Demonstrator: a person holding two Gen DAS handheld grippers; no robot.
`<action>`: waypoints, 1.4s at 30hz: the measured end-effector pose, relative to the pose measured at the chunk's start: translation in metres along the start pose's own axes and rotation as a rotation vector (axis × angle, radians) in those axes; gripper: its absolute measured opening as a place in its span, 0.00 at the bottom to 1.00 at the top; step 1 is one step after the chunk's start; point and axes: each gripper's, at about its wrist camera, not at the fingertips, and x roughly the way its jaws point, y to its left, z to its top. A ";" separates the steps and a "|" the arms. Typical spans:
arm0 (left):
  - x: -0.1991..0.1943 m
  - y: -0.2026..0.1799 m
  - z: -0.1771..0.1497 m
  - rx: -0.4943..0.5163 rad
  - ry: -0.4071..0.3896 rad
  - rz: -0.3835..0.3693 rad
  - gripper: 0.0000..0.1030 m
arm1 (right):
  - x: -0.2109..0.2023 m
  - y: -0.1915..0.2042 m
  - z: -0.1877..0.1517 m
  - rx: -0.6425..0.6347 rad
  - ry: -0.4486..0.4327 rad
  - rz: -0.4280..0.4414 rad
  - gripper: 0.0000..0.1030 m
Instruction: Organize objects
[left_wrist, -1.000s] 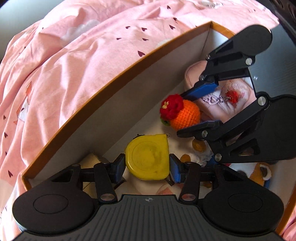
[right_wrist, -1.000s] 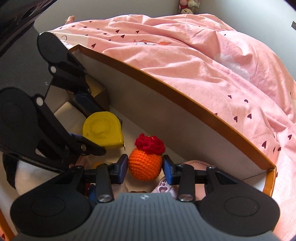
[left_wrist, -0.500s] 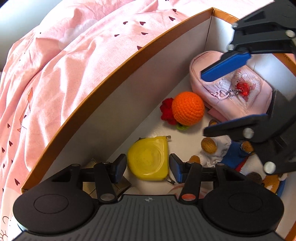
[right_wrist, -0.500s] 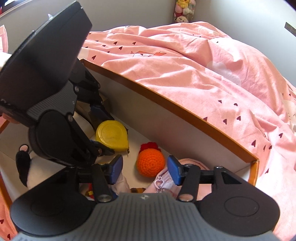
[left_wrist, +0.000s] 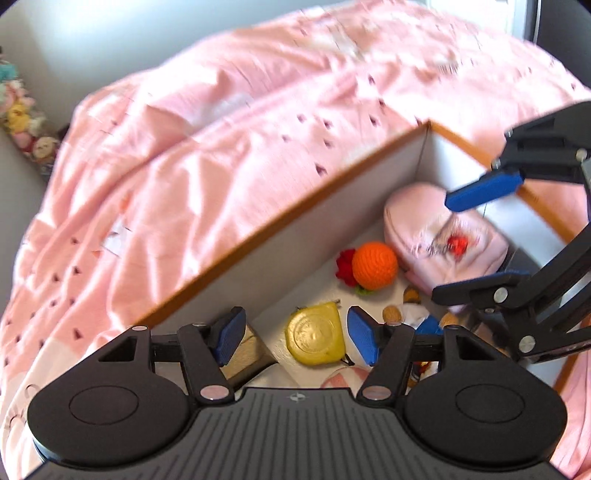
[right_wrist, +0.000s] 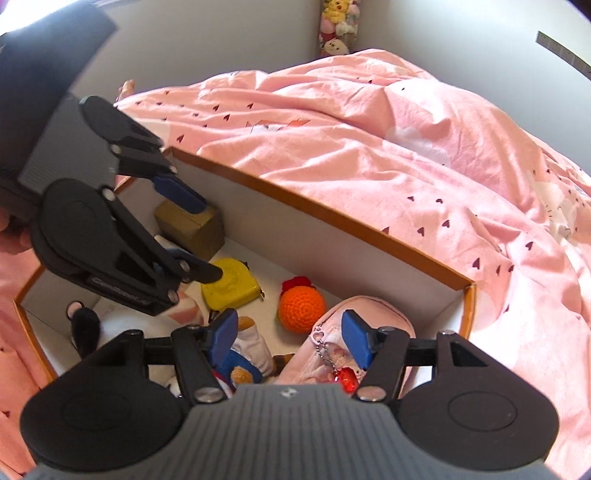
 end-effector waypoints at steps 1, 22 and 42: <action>-0.003 -0.001 0.019 -0.015 -0.028 0.018 0.73 | -0.007 0.001 -0.001 0.015 -0.010 -0.005 0.65; -0.121 -0.050 -0.043 -0.452 -0.422 0.301 0.87 | -0.136 0.048 -0.060 0.403 -0.324 -0.202 0.86; -0.096 -0.069 -0.103 -0.520 -0.288 0.239 0.87 | -0.127 0.098 -0.116 0.453 -0.364 -0.342 0.95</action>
